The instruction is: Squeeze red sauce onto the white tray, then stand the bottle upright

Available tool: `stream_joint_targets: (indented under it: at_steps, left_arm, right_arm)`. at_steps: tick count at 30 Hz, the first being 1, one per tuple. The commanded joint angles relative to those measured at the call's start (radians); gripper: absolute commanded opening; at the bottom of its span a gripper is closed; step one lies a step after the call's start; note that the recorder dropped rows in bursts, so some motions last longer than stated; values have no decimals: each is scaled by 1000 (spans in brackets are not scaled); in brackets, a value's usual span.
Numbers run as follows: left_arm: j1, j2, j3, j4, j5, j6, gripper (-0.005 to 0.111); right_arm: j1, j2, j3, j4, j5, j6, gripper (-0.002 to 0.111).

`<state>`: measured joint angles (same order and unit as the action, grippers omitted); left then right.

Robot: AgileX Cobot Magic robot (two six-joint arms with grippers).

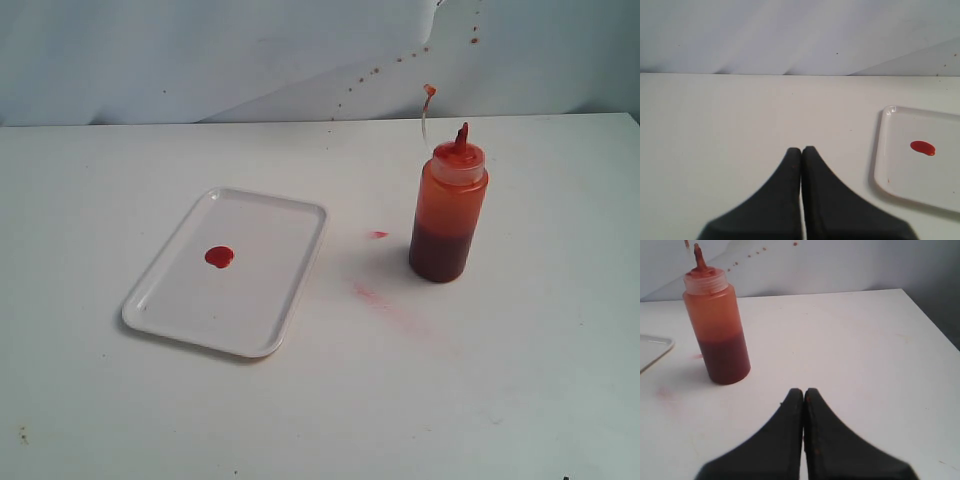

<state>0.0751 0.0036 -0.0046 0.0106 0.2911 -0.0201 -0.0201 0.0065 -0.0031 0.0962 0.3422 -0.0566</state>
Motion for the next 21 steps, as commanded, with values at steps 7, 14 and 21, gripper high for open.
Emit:
stream_joint_targets:
  at_steps: [7,14,21]
  left_arm:
    - [-16,-4,5,-5,-6,-6,1]
    - [-16,-4,5,-5,-6,-6,1]
    - [-19,-4,5,-5,-6,-6,1]
  right_arm:
    - [-13,-7,3,5,1,4,0]
    - [-13,-7,3,7,1,4,0]
    - [-13,-7,3,0,-1,4,0]
